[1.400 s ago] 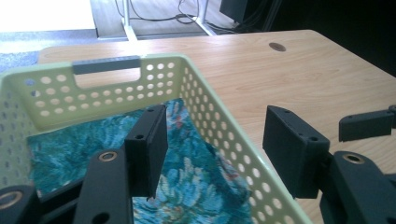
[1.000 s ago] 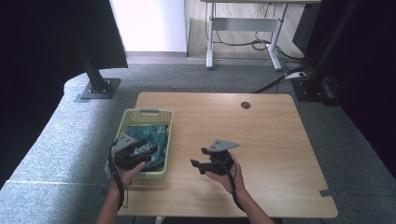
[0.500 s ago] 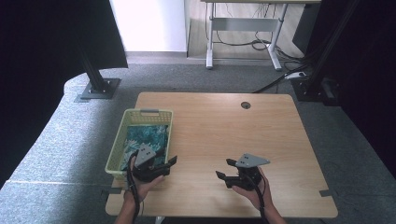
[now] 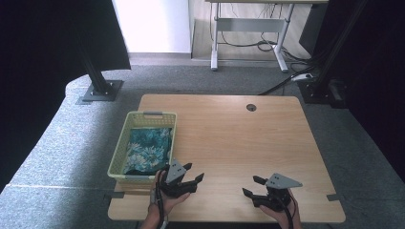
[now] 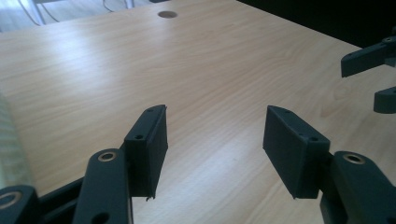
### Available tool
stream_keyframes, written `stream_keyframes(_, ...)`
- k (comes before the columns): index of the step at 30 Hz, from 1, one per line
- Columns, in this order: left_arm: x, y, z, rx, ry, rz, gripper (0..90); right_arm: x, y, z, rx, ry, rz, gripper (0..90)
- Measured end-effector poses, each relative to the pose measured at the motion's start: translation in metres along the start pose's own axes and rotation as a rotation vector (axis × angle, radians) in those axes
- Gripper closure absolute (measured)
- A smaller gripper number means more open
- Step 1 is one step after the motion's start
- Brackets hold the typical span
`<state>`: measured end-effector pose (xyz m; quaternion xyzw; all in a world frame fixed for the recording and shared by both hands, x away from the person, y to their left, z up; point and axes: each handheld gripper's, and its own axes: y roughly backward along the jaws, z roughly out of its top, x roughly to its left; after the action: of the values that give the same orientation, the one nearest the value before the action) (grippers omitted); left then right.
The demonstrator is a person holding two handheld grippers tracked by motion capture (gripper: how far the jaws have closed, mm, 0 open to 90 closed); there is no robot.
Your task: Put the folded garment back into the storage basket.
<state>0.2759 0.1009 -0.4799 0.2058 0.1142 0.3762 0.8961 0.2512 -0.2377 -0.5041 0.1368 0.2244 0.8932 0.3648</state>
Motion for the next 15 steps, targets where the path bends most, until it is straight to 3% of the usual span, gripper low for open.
stream_keyframes(8, -0.014, -0.013, -0.013, 0.025, -0.021, -0.047, 40.1, -0.007, 0.016, -0.034, 0.02, -0.03, -0.023, 33.8)
stream_keyframes(15, -0.018, -0.02, -0.023, 0.038, -0.008, -0.066, 40.1, -0.011, 0.019, -0.045, 0.025, -0.054, -0.031, 33.7)
